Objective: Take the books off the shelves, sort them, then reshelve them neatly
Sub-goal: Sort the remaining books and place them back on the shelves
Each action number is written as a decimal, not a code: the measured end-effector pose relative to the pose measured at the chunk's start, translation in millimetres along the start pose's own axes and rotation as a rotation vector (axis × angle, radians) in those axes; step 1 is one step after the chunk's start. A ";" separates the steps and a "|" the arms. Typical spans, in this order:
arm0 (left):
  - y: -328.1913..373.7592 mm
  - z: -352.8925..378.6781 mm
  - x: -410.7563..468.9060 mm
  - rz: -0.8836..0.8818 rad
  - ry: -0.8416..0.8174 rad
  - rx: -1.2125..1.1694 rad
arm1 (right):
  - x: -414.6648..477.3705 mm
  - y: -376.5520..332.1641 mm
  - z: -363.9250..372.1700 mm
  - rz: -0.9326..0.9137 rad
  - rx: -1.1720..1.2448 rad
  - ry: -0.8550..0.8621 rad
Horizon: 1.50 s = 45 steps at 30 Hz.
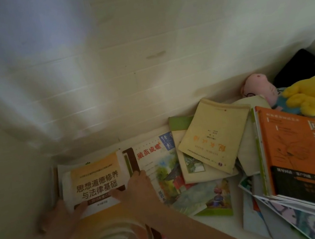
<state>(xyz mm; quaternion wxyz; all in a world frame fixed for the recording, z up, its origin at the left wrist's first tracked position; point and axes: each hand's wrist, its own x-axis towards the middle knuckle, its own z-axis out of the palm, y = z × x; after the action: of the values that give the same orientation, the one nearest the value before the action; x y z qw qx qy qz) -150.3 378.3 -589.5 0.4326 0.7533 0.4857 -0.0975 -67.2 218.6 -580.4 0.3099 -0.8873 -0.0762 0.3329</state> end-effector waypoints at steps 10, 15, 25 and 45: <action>81.4 64.6 -92.2 0.543 -0.195 -0.037 | -18.0 118.8 -78.8 0.256 0.605 0.483; 104.9 139.2 -88.0 0.511 -0.576 -0.032 | -11.0 169.3 -122.8 0.359 0.614 0.753; 83.8 161.1 -89.8 0.379 -0.633 -0.101 | 20.0 158.6 -109.9 0.511 0.680 0.716; 181.0 98.7 -105.5 1.416 -0.042 0.339 | -97.5 43.0 -258.3 -0.382 -0.158 0.396</action>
<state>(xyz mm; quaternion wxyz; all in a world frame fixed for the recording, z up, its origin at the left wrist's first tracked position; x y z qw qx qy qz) -29.3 208.5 -488.7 0.2783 0.9416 -0.1485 0.1175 19.8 22.1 -401.8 0.3056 -0.9260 -0.2058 0.0820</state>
